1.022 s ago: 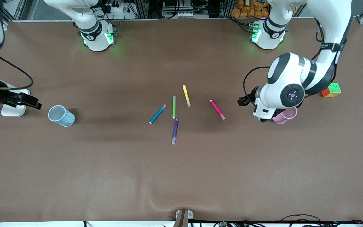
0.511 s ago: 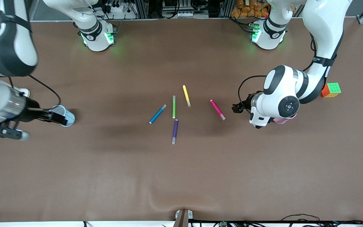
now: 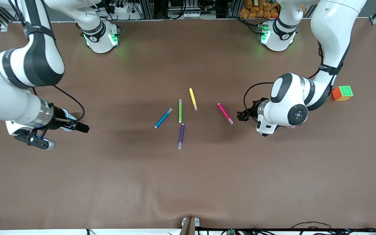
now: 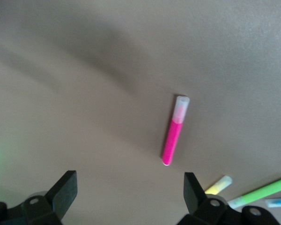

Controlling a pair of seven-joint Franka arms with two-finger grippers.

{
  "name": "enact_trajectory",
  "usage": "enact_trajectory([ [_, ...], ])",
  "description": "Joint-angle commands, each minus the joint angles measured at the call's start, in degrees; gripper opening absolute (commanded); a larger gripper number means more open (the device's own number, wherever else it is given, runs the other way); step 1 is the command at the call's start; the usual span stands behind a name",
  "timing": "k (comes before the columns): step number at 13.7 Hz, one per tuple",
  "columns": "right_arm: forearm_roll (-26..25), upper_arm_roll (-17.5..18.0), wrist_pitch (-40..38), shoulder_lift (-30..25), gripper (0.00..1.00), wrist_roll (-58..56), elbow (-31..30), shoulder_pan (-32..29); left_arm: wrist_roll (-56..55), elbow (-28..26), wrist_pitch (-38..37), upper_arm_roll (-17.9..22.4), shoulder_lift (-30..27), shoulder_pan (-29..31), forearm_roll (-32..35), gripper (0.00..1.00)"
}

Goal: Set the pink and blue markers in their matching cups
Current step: 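Grasp the pink marker with the left gripper while the right grasps the blue marker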

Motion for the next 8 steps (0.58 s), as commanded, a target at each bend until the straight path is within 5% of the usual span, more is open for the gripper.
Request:
enact_trajectory([
  [1, 0.7, -0.4, -0.2, 3.1, 1.0, 9.2, 1.2, 3.9, -0.9, 2.5, 0.5, -0.2, 2.9, -0.9, -1.7, 1.0],
  [8, 7.2, -0.4, 0.3, 8.1, 1.0, 21.1, -0.9, 11.9, -0.9, 4.0, 5.1, -0.2, 9.6, -1.7, -5.2, 1.0],
])
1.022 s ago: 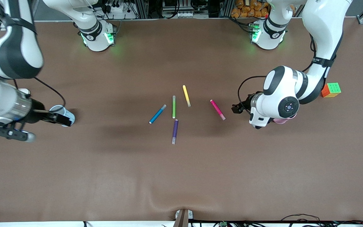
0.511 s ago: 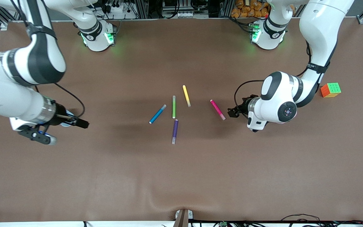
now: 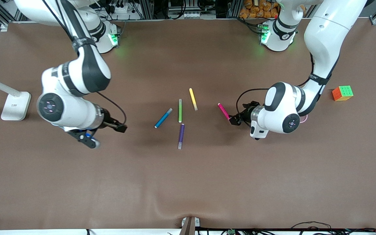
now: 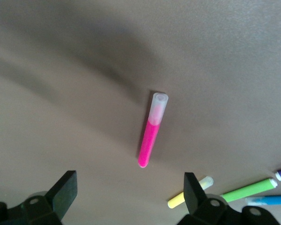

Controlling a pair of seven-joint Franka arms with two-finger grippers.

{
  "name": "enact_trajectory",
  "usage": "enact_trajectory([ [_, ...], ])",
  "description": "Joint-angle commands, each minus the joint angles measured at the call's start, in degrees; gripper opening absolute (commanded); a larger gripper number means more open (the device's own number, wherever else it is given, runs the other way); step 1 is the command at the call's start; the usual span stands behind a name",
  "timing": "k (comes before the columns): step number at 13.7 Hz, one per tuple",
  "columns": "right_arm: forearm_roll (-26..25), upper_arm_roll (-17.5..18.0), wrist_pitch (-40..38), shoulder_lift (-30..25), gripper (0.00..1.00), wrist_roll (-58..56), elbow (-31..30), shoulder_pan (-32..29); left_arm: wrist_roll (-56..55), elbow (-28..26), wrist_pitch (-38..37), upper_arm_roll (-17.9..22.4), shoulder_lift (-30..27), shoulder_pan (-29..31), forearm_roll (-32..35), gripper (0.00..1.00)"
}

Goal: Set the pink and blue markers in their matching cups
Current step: 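Grasp the pink marker with the left gripper while the right grasps the blue marker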

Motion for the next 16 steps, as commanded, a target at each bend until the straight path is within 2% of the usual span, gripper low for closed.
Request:
enact_trajectory([
  [1, 2.1, -0.5, 0.9, 2.8, 1.0, 5.2, -0.3, 3.7, -0.9, 1.3, 3.4, -0.1, 3.9, -0.8, -0.9, 1.0],
  [4, 2.1, -0.5, 5.7, 5.1, 1.0, 12.1, -1.6, 7.4, -0.9, 1.3, 5.0, -0.1, 5.4, -1.0, -1.0, 1.0],
  [8, 2.1, -0.5, 17.1, 7.1, 1.0, 12.7, -7.6, 11.2, -0.9, 1.3, 5.7, -0.1, 7.0, -1.0, -1.7, 1.0],
  [11, 2.2, -0.5, 20.5, 10.2, 1.0, 14.4, -8.4, 13.5, -0.9, 1.3, 7.2, -0.1, 7.8, -1.2, -1.7, 0.95],
  [12, 2.1, -0.5, 21.2, 10.8, 0.96, 14.6, -8.4, 13.6, -0.9, 1.4, 7.7, -0.1, 8.2, -1.2, -1.8, 0.93],
  [13, 2.2, -0.5, 21.7, 11.3, 0.87, 14.7, -8.4, 13.6, -0.9, 1.5, 8.6, -0.1, 8.6, -1.2, -1.8, 0.86],
  [14, 2.2, -0.5, 22.0, 11.6, 0.81, 14.7, -8.4, 13.7, -0.9, 1.6, 9.1, -0.1, 9.1, -1.3, -1.8, 0.86],
  [16, 2.2, -0.4, 22.2, 12.6, 0.78, 14.7, -8.4, 14.2, -0.9, 1.7, 9.2, -0.1, 9.4, -1.9, -2.8, 0.79],
])
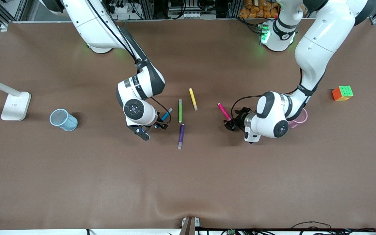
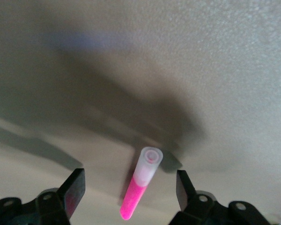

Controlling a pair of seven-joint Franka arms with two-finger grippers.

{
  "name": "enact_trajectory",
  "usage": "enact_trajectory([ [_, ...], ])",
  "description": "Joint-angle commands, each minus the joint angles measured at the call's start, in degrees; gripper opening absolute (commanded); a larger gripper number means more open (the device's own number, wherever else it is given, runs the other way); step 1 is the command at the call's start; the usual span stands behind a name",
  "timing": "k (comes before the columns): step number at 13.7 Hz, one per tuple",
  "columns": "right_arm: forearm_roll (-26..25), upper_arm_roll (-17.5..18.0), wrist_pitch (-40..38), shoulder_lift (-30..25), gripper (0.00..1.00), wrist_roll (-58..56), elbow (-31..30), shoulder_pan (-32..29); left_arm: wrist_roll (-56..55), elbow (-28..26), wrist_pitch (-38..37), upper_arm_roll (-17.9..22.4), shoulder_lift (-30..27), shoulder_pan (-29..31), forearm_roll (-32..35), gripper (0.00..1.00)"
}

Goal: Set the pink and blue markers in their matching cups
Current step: 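Grasp the pink marker with the left gripper while the right grasps the blue marker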

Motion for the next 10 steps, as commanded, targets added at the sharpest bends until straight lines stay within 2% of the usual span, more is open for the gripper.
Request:
enact_trajectory([
  [1, 0.8, -0.5, 1.2, 1.1, 0.78, 0.6, 0.0, 0.9, -0.8, 1.3, 0.6, 0.0, 1.1, -1.0, -2.7, 0.74],
  [2, 0.8, -0.5, 2.2, 1.4, 0.72, 0.6, -0.1, 1.1, -0.8, 1.3, 0.6, 0.0, 1.0, -1.0, -3.1, 0.67],
  [3, 0.8, -0.5, 2.9, 1.6, 0.65, 0.6, -0.1, 1.6, -0.7, 1.3, 0.6, 0.0, 0.9, -1.0, -3.2, 0.52],
  [5, 0.8, -0.6, 3.3, 2.0, 0.55, 0.6, -0.1, 1.7, -0.5, 1.3, 0.6, 0.0, 0.8, -1.0, -3.1, 0.09],
  [6, 0.8, -0.6, 4.1, 2.5, 0.52, 0.6, -0.2, 1.7, -0.5, 1.3, 0.7, 0.0, 0.8, -0.9, -3.1, 0.0],
  [8, 0.8, -0.6, 4.5, 2.7, 0.49, 0.6, -0.3, 1.9, -0.4, 1.4, 0.8, 0.2, 0.4, -0.8, -2.4, 0.0],
  [10, 0.8, -0.6, 4.6, 2.7, 0.35, 0.5, -0.7, 2.0, -0.4, 1.4, 0.8, 0.2, 0.1, 0.1, -2.3, 0.0],
])
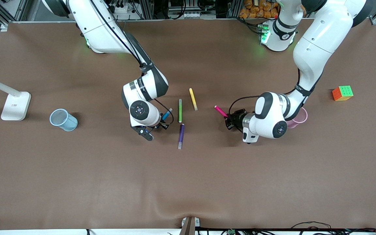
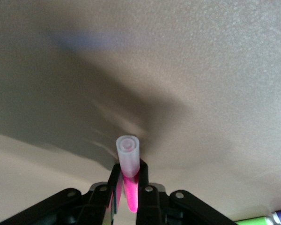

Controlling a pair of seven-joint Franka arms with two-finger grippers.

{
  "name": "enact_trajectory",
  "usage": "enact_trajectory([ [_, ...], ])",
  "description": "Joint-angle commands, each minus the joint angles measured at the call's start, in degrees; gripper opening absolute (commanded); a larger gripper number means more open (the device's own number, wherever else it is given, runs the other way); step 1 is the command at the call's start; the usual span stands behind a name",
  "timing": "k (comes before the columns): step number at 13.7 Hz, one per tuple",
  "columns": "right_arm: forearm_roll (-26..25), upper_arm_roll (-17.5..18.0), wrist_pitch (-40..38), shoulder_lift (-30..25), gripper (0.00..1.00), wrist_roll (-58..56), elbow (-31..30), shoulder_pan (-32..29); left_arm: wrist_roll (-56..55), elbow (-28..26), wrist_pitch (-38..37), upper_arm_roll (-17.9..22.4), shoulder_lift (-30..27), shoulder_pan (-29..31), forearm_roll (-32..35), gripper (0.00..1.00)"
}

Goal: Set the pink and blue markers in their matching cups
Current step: 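Grasp the pink marker with the left gripper while the right grasps the blue marker, then lift the pink marker toward the pink cup while the right carries blue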

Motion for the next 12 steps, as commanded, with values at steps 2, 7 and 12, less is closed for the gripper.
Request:
enact_trajectory([
  [2, 0.7, -0.6, 0.9, 0.0, 0.24, 0.5, -0.6, 0.9, -0.8, 0.3, 0.4, 0.5, -1.7, 0.7, -0.1, 0.0],
  [7, 0.5, -0.6, 1.2, -0.2, 0.0, 0.4, -0.6, 0.5, -0.3, 0.6, -2.5, 1.6, -9.3, 1.8, 1.8, 0.0],
  [12, -0.7, -1.1, -8.9, -6.4, 0.0, -1.6, 2.5, -4.6, -0.3, 0.5, -8.3, 1.7, -17.4, 2.3, 7.3, 0.0],
])
